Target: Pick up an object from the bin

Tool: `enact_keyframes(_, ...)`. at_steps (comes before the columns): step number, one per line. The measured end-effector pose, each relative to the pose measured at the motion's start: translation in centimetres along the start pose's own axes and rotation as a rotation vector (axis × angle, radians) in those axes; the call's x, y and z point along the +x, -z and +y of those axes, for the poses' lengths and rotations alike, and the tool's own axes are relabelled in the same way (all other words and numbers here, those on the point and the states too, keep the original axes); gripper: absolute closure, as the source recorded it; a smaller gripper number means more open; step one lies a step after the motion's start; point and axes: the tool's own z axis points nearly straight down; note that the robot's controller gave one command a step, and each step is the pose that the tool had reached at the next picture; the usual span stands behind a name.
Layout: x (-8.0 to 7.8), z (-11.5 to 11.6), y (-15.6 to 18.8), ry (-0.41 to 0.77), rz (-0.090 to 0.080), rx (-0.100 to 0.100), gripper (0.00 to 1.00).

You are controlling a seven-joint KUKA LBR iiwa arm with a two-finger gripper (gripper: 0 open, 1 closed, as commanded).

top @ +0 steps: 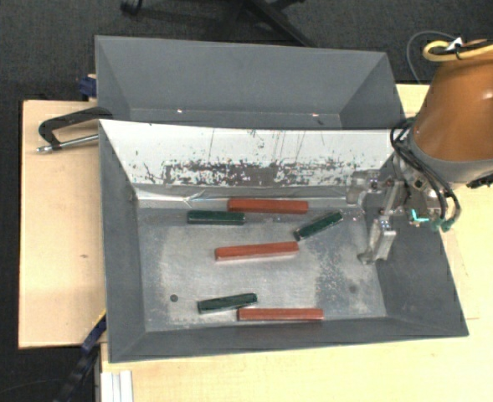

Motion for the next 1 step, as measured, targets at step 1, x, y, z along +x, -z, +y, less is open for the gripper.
enact_keyframes(1, -0.16, 0.03, 0.42, 0.002, -0.009, 0.001, 0.00)
